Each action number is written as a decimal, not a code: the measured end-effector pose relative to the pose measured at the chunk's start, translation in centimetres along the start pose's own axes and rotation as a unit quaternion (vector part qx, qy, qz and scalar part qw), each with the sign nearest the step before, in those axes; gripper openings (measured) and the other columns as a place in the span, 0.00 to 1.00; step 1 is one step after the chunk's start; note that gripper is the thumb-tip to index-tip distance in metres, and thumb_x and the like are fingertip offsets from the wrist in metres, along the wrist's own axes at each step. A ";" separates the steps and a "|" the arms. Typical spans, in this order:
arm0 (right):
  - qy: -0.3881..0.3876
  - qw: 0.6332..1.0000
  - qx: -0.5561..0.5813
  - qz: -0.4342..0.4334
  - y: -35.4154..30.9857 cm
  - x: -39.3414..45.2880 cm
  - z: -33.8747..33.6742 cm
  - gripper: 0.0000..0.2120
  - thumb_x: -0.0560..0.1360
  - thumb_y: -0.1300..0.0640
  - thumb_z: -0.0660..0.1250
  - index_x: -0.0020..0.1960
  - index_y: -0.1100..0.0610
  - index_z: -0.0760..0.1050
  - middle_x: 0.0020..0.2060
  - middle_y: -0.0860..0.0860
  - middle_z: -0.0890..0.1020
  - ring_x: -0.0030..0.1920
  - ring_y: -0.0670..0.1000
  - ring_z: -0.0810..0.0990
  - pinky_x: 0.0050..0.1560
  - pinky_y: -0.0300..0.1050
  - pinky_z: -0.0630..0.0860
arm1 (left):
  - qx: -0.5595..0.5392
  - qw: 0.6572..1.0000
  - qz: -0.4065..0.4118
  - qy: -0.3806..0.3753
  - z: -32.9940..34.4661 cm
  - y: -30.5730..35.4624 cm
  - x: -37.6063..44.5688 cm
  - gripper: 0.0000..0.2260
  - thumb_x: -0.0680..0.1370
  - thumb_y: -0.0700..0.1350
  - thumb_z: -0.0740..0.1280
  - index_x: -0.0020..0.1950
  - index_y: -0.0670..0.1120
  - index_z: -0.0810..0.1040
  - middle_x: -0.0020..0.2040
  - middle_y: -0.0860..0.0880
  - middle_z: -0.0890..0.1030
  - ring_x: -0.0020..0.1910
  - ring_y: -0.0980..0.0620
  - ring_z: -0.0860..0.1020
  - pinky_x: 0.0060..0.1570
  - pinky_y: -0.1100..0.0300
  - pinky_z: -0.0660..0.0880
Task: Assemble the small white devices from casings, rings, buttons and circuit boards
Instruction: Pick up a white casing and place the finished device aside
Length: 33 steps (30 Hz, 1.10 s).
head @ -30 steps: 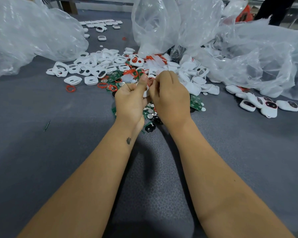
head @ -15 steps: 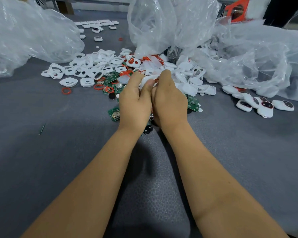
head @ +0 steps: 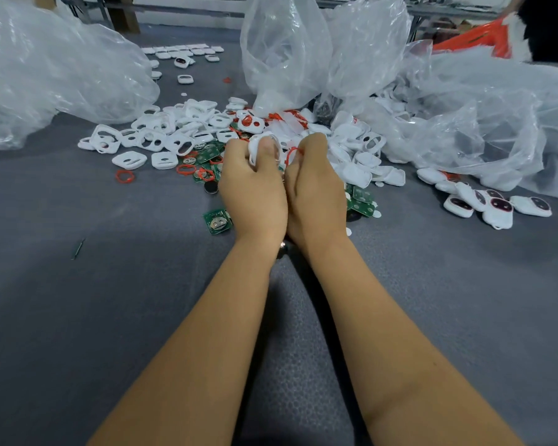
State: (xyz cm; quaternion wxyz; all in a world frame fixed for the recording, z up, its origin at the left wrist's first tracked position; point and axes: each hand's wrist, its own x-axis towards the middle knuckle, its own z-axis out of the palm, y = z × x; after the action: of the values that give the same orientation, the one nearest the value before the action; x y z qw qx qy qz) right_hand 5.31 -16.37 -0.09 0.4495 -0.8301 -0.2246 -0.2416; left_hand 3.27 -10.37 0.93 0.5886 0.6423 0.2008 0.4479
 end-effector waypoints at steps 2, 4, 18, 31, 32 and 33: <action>0.000 0.997 0.073 0.033 0.6 0.1 0.0 0.07 0.80 0.59 0.55 0.44 0.55 0.62 0.33 0.47 0.68 0.32 0.48 0.66 0.34 0.48 0.57 | 0.003 0.999 -0.012 -0.033 -0.3 -0.4 0.4 0.15 0.79 0.45 0.66 0.35 0.48 0.64 0.32 0.52 0.68 0.34 0.52 0.66 0.44 0.46 0.78; 0.014 0.988 0.128 0.079 1.2 0.3 -0.1 0.08 0.79 0.62 0.60 0.42 0.54 0.67 0.33 0.45 0.71 0.33 0.44 0.68 0.37 0.44 0.63 | 0.051 0.997 0.007 -0.053 -1.0 -0.9 0.5 0.15 0.77 0.45 0.67 0.34 0.49 0.65 0.31 0.51 0.69 0.33 0.49 0.68 0.42 0.42 0.77; 0.039 0.965 0.218 0.141 1.8 0.9 -1.0 0.06 0.74 0.65 0.67 0.47 0.57 0.80 0.31 0.49 0.78 0.31 0.45 0.76 0.35 0.38 0.73 | 0.028 0.966 0.029 -0.254 -2.2 -1.1 0.5 0.05 0.79 0.44 0.67 0.49 0.48 0.83 0.43 0.52 0.84 0.44 0.49 0.82 0.50 0.45 0.80; -0.155 0.938 0.291 0.107 1.7 0.8 -1.9 0.21 0.69 0.73 0.71 0.58 0.56 0.79 0.34 0.50 0.75 0.32 0.49 0.70 0.35 0.40 0.72 | -0.043 0.965 -0.077 -0.248 -3.1 -1.4 2.0 0.08 0.72 0.40 0.63 0.33 0.46 0.75 0.34 0.45 0.73 0.37 0.48 0.71 0.40 0.47 0.74; -0.168 0.936 0.291 0.104 1.7 0.9 -2.0 0.22 0.68 0.73 0.72 0.58 0.56 0.79 0.33 0.50 0.74 0.32 0.49 0.69 0.33 0.40 0.71 | -0.052 0.963 -0.079 -0.252 -3.1 -1.4 2.1 0.06 0.71 0.40 0.62 0.34 0.43 0.74 0.35 0.43 0.71 0.37 0.47 0.69 0.40 0.48 0.71; -0.179 0.936 0.287 0.099 1.7 0.9 -2.1 0.21 0.68 0.72 0.73 0.57 0.57 0.80 0.33 0.50 0.74 0.31 0.49 0.69 0.32 0.40 0.70 | -0.057 0.962 -0.080 -0.256 -3.1 -1.4 2.1 0.05 0.70 0.40 0.62 0.35 0.39 0.73 0.36 0.42 0.70 0.38 0.46 0.68 0.40 0.48 0.69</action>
State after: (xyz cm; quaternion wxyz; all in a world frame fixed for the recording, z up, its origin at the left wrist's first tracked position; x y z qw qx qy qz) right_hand 6.62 -18.86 0.34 0.6428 -0.7131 -0.2778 0.0321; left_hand 2.25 -6.58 0.02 0.6902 0.6827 0.0681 0.2301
